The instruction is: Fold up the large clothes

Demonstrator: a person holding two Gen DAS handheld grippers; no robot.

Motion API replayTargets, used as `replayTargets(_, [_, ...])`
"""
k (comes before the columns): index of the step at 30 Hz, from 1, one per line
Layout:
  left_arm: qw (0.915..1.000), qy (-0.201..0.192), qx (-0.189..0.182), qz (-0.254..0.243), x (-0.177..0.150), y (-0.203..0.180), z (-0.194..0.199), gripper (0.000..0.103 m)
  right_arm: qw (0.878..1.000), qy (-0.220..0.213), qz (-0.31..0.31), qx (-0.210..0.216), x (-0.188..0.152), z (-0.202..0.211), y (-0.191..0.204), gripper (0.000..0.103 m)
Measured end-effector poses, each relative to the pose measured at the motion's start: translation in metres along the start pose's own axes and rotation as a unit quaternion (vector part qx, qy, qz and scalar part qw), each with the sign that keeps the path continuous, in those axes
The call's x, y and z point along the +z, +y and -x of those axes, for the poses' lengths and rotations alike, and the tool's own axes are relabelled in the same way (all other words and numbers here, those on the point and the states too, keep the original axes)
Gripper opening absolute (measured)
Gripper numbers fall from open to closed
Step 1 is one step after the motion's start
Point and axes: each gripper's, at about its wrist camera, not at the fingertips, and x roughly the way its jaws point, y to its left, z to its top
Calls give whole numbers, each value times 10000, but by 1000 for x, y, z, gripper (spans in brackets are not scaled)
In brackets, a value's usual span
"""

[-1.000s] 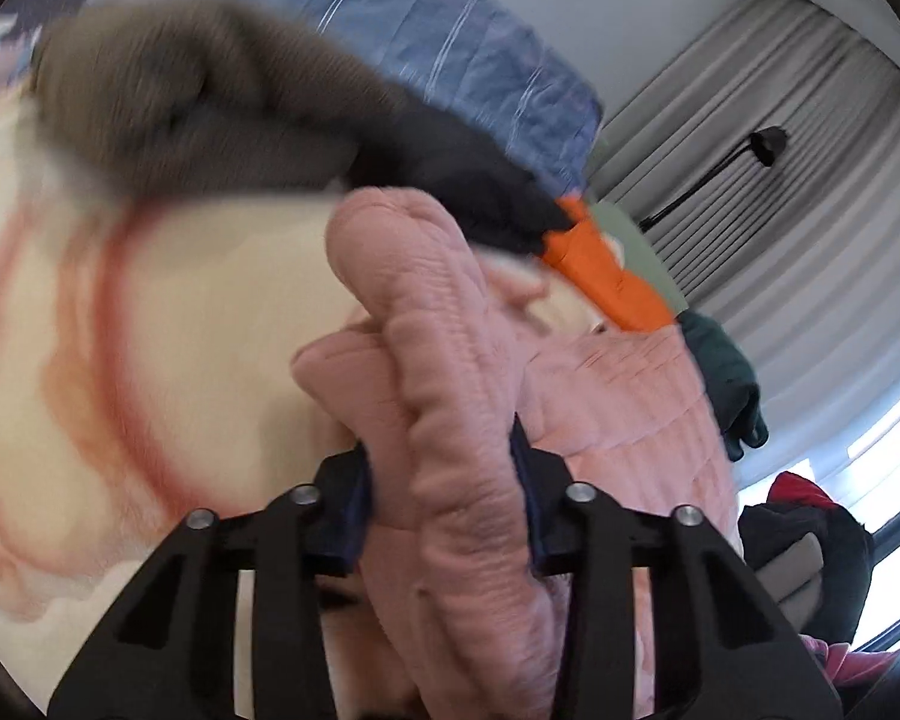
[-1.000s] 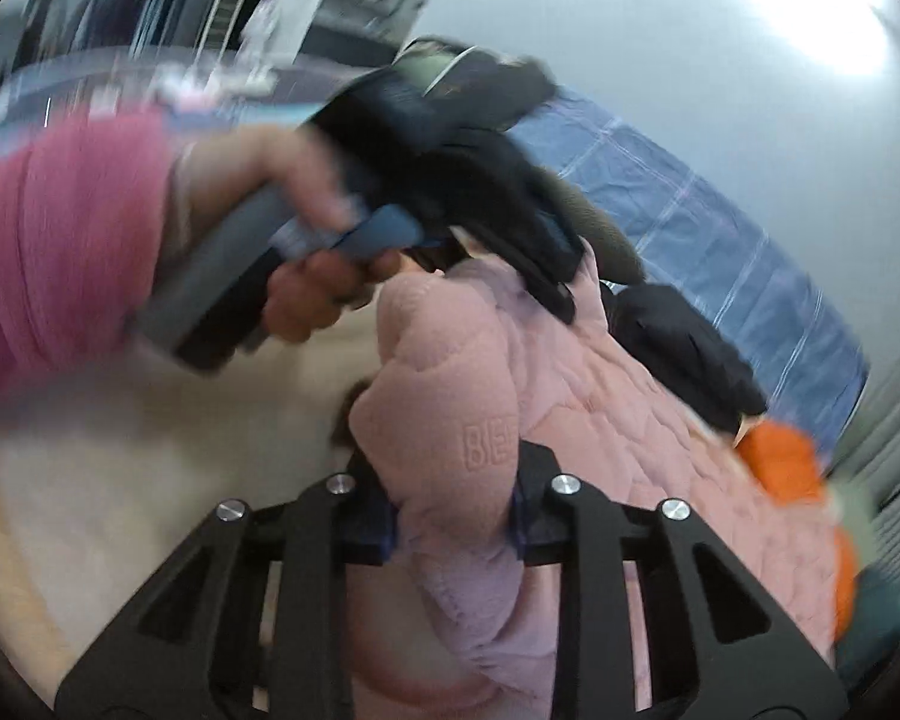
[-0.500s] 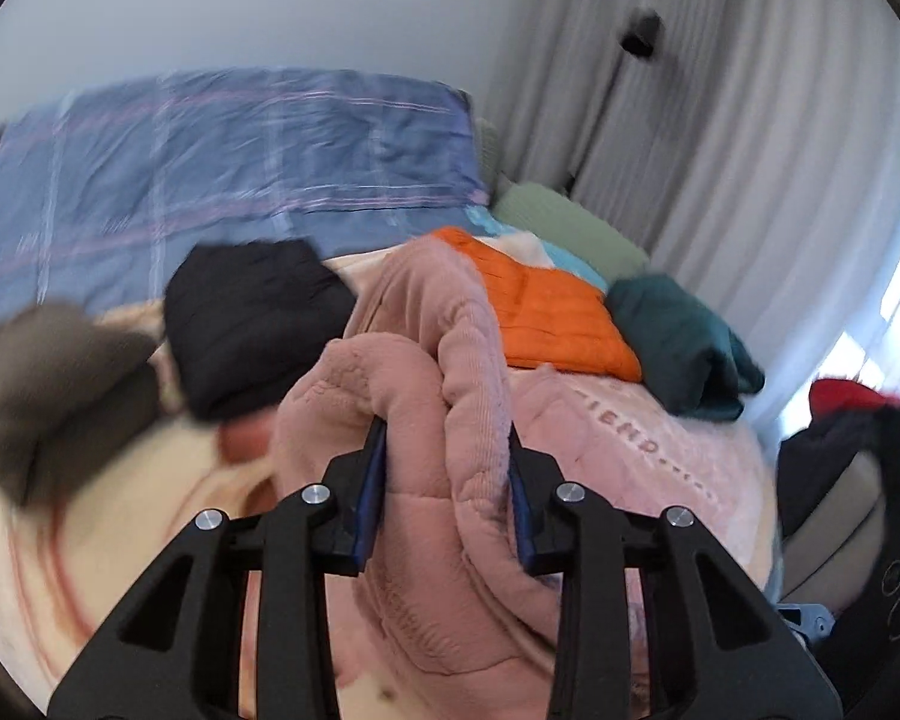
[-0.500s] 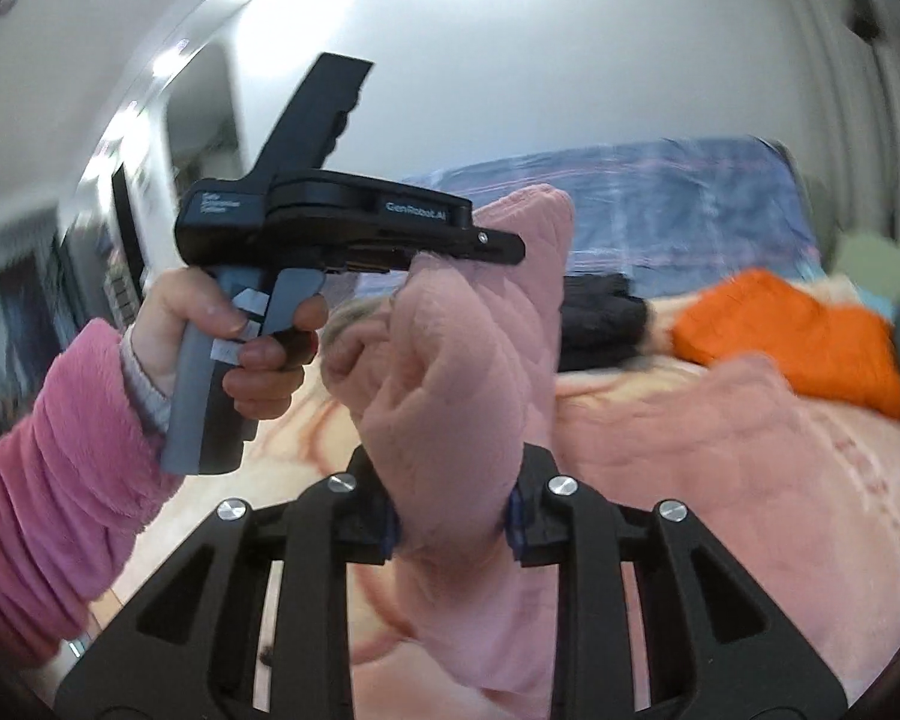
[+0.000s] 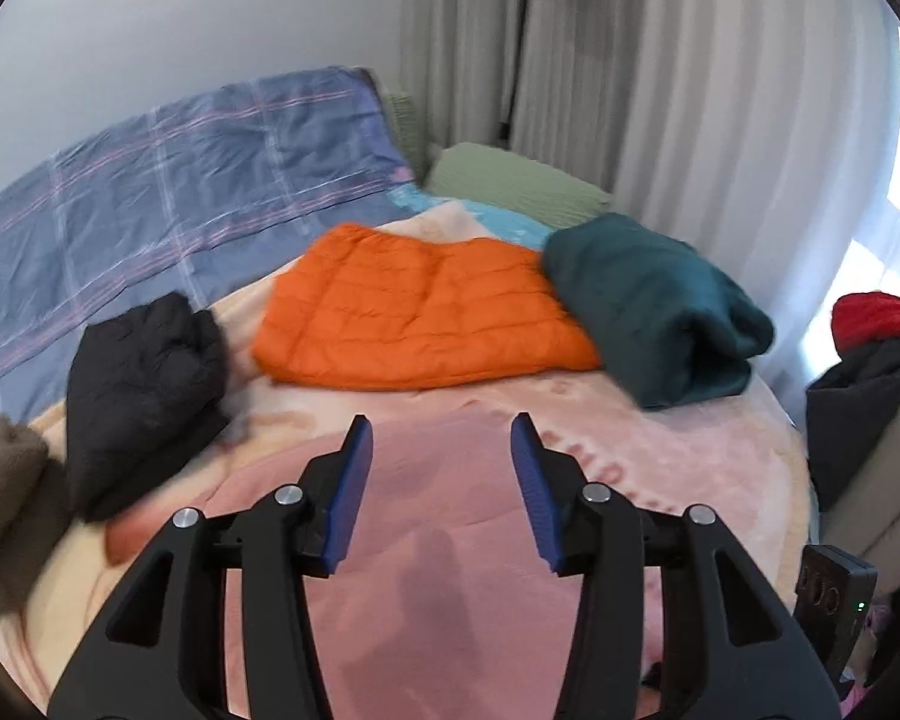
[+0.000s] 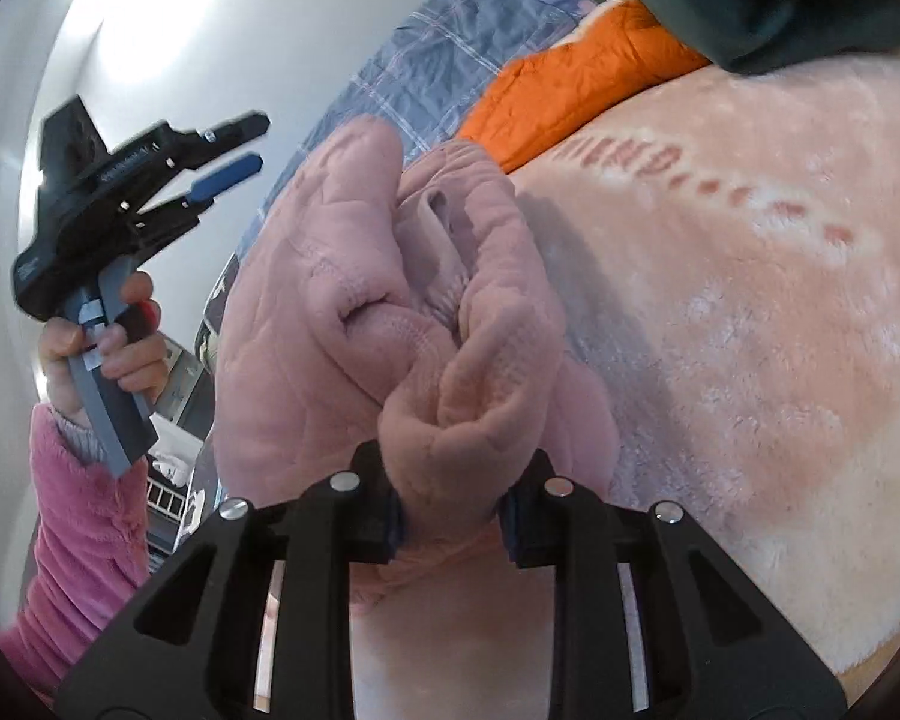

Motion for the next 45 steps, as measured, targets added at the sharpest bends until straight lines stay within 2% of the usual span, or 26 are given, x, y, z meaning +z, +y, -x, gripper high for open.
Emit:
replayTargets(4, [9991,317,238,177,-24,32,2,48,9995,58,308,48,5,-2,4,26])
replayTargets(5, [9982,510,192,243,-35,40,-2,48,9994,78,329,62,7,-3,3,27])
replayTargets(7, [9976,615,87,291,-52,44,-10,50,9990,140,413,99,3,-2,3,31])
replayTargets(9, [9962,642,567,-163,-67,33,-26,52,9985,195,478,156,4,1,4,43])
replayTargets(11, [9881,716,1143,-743,-76,20,-45,52,9979,2,610,-216,7,20,8,73])
replayTargets(13, [9883,797,1162,-580,-74,24,-57,52,9939,-365,870,-569,14,41,17,77])
replayTargets(15, [9908,854,956,-435,-66,28,-61,52,9880,-745,1193,-645,18,62,32,71])
replayTargets(17, [9907,908,906,-465,-62,28,-65,51,9822,-867,1599,-478,19,68,50,49])
replayTargets(18, [9901,909,934,-521,-62,26,-65,51,9784,-868,1839,-378,18,65,61,44])
replayTargets(19, [9897,900,964,-558,-65,23,-65,51,9744,-791,2082,-300,16,57,72,33])
replayTargets(20, [9892,881,1007,-594,-66,21,-65,52,9745,-594,2125,-407,13,41,76,25])
replayTargets(21, [9892,855,1026,-601,-67,21,-64,52,9766,-369,2026,-624,12,26,74,21])
replayTargets(22, [9898,808,1020,-573,-69,22,-63,52,9805,108,1673,-1026,10,-6,56,14])
replayTargets(23, [9903,787,989,-572,-71,22,-64,53,9833,335,1386,-1131,5,-24,37,11])
replayTargets(24, [9904,746,960,-656,-75,19,-67,53,9851,339,1252,-1127,-4,-36,19,11])
replayTargets(26, [9878,527,1161,-896,-82,9,-69,53,9831,249,1306,-1260,-8,-28,25,10])
replayTargets(29, [9902,441,1066,-781,-79,13,-63,54,9801,276,1393,-1385,-14,-22,33,10])
replayTargets(32, [9935,193,920,-636,-76,14,-40,54,9815,351,1354,-1308,-13,-20,34,10])
replayTargets(33, [9949,95,836,-559,-75,13,-27,54,9825,365,1308,-1277,-11,-21,34,10])
replayTargets(35, [9980,-99,434,-443,-77,7,5,54,9836,364,1260,-1239,-10,-19,31,10])
replayTargets(37, [9977,-274,133,-603,-88,-5,37,54,9848,387,1220,-1178,-5,-25,26,10])
replayTargets(39, [9950,-428,1,-898,-107,-18,64,54,9848,397,1225,-1163,-5,-25,26,10])
replayTargets(41, [9950,-253,2,-967,-123,-22,65,54,9843,390,1272,-1163,-5,-27,27,10])
replayTargets(43, [9950,322,345,-885,-143,-18,31,57,9840,389,1282,-1176,-4,-30,28,10])
replayTargets(45, [9923,236,643,-1036,-161,-16,9,58,9840,393,1300,-1153,-3,-32,29,10])
